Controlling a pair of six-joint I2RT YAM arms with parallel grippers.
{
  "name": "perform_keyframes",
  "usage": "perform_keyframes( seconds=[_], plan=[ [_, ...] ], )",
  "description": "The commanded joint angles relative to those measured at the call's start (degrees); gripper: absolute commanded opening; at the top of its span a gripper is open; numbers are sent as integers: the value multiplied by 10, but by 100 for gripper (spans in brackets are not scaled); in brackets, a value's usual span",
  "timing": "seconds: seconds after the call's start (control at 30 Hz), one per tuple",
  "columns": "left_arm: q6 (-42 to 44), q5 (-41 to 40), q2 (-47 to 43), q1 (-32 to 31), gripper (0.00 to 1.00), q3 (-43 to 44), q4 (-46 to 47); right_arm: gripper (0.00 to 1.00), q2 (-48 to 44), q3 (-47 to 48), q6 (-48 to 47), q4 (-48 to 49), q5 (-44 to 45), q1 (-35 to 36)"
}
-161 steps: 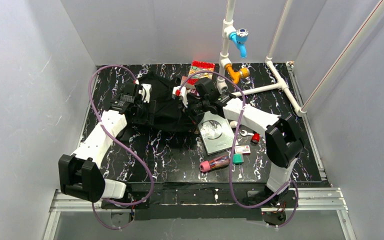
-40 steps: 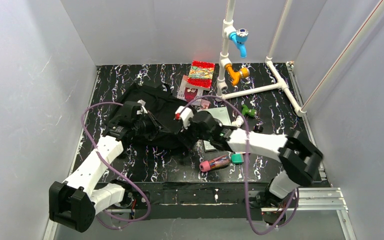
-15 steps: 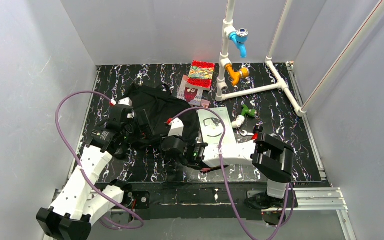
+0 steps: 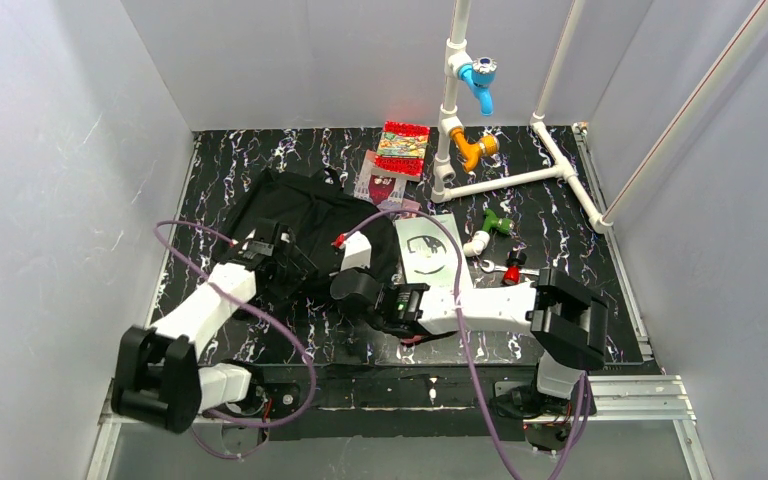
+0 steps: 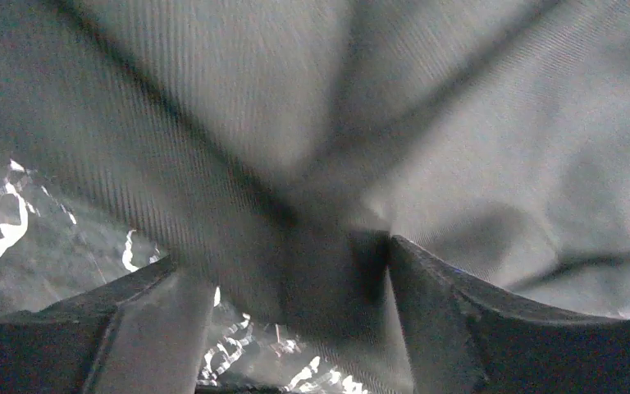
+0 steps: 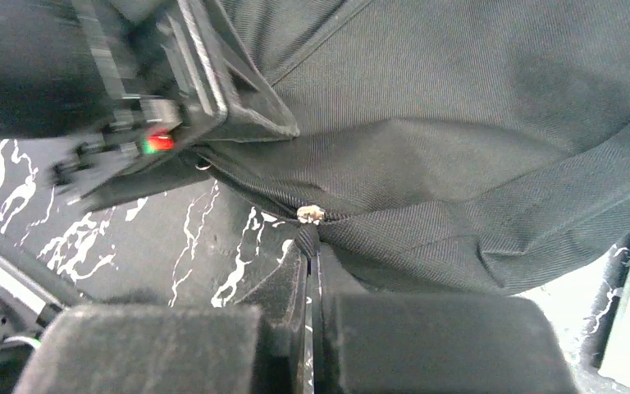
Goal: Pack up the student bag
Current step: Zip the student bag at the center of the board.
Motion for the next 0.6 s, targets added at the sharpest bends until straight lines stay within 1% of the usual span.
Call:
perform_keyframes(
  seconds=[0.0,0.03,0.07,0.13,0.2,0.27,0.33,0.4,0.5,0.53,0.57],
  plan=[
    [6,-27,73,47,55,-8,72,1,-43,15,-49,-49,-56,-3],
    [29,-35,84,65,36,3,61,1,-46,15,-59,-66,-81,-6],
    [51,-34,92,84,30,12,60,1,-50,12,-62,-85,-96,-9],
    [95,-49,105,120,1,33,52,1,-66,-5,-76,-110,-123,-19],
    [143,-58,121,142,0,57,44,1,-91,-27,-93,-142,-142,-34],
    [200,-74,145,157,0,84,34,1,-122,-55,-113,-171,-179,-62],
    [247,-98,169,166,0,112,25,1,-159,-91,-150,-185,-181,-84],
    [285,-96,183,195,0,127,23,1,-178,-119,-188,-193,-176,-103],
    [322,-76,185,212,0,144,23,1,-187,-138,-228,-213,-161,-112],
    [338,-67,184,213,0,154,16,1,-195,-147,-233,-200,-168,-115],
    [351,-54,182,213,0,166,6,1,-204,-153,-236,-182,-193,-118]
  ],
)
